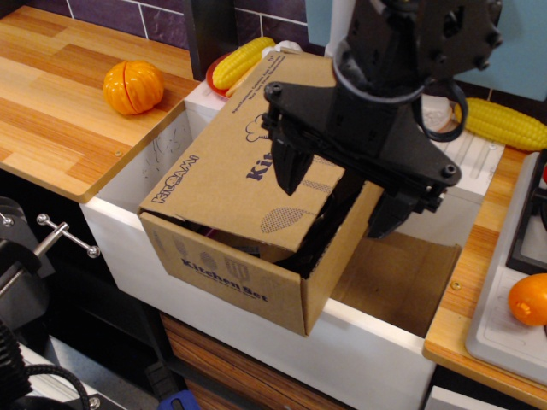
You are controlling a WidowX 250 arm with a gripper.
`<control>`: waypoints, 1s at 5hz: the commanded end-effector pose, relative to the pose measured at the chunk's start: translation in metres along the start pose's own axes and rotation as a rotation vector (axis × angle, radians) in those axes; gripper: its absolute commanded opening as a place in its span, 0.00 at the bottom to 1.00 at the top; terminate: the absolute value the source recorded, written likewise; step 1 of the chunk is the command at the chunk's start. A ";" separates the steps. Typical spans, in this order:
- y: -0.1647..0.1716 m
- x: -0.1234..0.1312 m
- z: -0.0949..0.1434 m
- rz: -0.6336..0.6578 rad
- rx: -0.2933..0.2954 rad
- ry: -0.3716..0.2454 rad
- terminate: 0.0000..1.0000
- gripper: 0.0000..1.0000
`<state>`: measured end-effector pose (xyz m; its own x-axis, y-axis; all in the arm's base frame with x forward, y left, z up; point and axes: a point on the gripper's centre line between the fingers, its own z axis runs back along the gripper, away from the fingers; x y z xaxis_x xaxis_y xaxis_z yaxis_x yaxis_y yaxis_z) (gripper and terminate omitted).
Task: Open brown1fbox flap
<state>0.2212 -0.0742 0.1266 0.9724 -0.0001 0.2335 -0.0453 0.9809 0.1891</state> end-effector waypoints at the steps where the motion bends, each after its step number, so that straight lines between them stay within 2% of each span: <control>1: 0.000 0.000 0.000 0.000 0.000 0.000 0.00 1.00; 2: 0.003 -0.001 -0.011 -0.013 0.073 -0.014 0.00 1.00; 3: 0.011 -0.003 -0.024 -0.023 0.091 -0.030 0.00 1.00; 5: 0.023 -0.005 -0.040 -0.049 0.178 -0.061 0.00 1.00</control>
<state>0.2200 -0.0404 0.0849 0.9643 -0.0780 0.2530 -0.0262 0.9228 0.3843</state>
